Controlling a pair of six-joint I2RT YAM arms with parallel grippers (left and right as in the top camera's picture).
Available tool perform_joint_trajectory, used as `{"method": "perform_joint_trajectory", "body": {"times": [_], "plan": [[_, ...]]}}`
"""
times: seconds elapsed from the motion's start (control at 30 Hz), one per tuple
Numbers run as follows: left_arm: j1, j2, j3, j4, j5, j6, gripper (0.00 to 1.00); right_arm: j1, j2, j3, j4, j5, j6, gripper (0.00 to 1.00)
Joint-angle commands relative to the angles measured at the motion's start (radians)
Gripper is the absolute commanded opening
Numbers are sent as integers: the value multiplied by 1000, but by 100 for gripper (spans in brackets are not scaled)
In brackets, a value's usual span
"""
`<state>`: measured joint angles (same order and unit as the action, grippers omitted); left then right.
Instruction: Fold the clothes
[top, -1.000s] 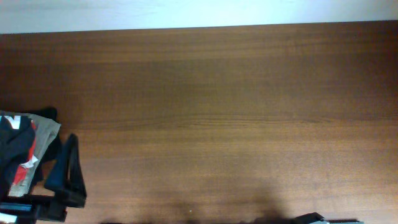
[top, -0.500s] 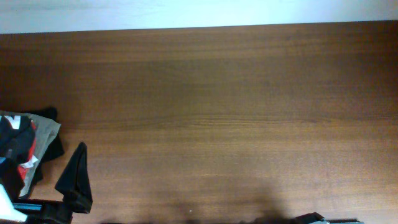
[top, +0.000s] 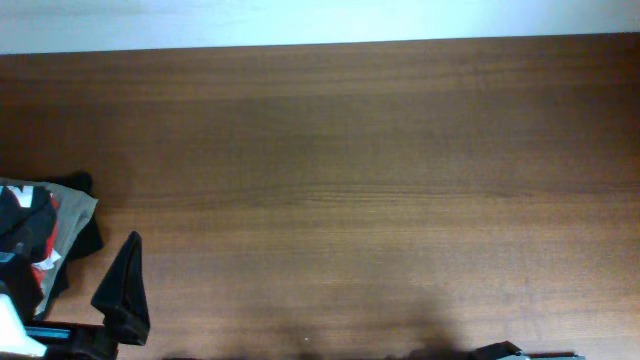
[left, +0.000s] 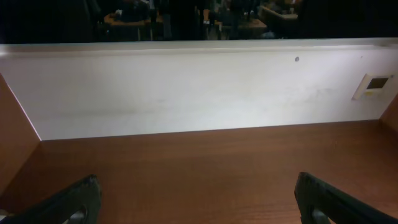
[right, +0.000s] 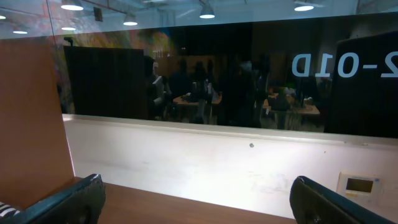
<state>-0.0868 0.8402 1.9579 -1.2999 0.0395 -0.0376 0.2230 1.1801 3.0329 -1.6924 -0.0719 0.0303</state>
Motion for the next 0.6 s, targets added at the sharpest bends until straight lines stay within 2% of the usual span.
{"method": "perform_joint_trajectory", "body": {"times": [0.0,0.27,0.3,0.33,0.37,0.4,0.57], "plan": [[-4,-3,-3,-3,-10,8,99,2,22,-6,-6,-3,11,99],[-4,-3,-9,-32,-14,3,99,2,22,-6,-6,-3,11,99],[2,-3,-8,-29,-162,-26,99,2,22,-6,-6,-3,11,99],[2,-4,-8,-48,-259,-111,99,2,22,-6,-6,-3,11,99],[2,-4,-8,-108,-282,-336,99,2,22,-6,-6,-3,11,99],[2,-6,-8,-138,-320,-459,99,2,22,-6,-6,-3,11,99],[2,-5,-21,-185,-276,-523,98,2,22,-6,-6,-3,11,99]]}}
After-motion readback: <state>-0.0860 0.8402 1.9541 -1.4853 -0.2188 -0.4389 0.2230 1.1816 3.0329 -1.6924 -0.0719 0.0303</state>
